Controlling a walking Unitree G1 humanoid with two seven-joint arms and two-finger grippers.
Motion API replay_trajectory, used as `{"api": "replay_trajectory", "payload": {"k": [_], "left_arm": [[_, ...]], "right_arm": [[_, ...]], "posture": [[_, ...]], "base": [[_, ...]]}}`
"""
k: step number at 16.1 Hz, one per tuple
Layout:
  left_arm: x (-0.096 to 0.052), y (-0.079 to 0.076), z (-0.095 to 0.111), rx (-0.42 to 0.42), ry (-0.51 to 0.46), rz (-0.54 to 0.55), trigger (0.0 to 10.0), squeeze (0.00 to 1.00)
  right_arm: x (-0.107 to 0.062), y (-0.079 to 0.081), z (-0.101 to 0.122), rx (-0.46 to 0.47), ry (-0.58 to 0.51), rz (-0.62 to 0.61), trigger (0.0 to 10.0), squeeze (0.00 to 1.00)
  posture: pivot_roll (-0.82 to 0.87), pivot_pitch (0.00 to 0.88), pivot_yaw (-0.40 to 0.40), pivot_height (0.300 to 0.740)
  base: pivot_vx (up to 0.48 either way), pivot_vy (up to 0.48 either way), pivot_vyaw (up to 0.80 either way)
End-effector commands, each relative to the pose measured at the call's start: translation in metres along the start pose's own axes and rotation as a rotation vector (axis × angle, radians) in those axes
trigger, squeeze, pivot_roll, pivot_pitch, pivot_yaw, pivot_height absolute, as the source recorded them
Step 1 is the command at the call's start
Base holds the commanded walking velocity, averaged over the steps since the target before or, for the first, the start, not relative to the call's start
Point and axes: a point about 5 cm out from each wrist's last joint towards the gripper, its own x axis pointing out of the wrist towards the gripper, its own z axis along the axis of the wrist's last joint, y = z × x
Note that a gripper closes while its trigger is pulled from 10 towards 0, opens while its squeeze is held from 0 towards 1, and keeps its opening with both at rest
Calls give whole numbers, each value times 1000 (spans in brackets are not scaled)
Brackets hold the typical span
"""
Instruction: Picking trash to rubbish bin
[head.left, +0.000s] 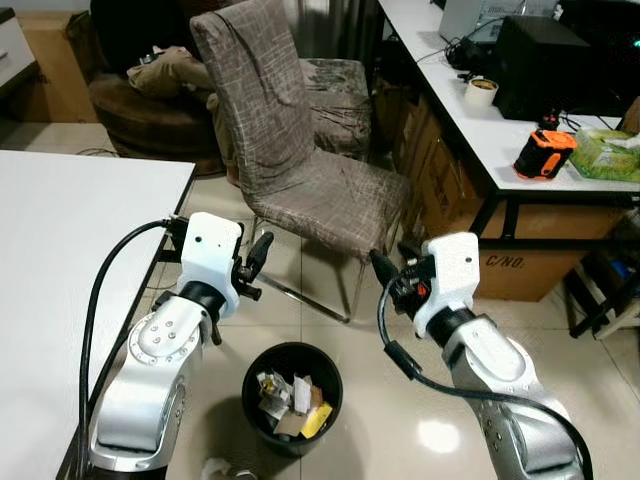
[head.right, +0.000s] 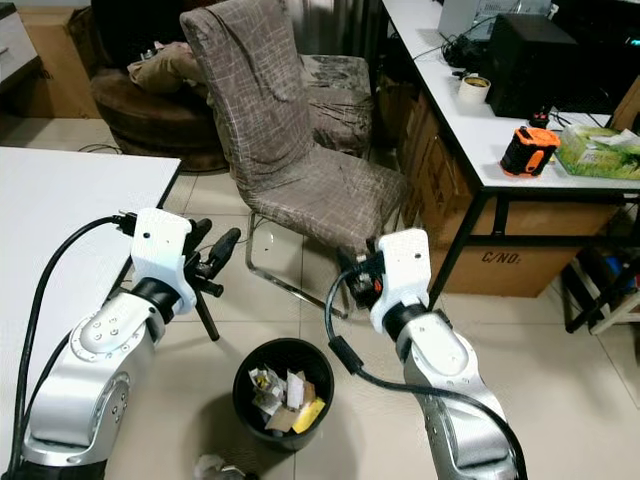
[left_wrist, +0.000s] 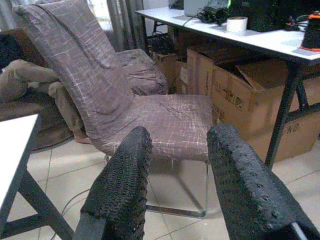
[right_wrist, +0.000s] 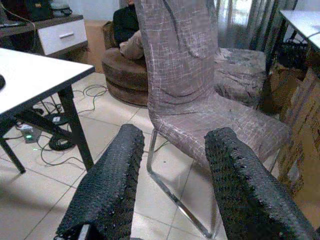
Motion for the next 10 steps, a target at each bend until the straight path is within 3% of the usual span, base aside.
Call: {"api": "replay_trajectory", "payload": {"k": [1,10], "left_arm": [[0,0,6,12,-18,4,10000,0],[1,1,8,25,-18,1,10000,0]], "right_arm": [[-1,0,-1,1,3,-1,10000,0],[-2,1,-2,8,4,-8,10000,0]], "posture": [[-57,0,-16,740],[-55,0,-9,740]], "base": [[-296,0,0],[-290,0,0]]}}
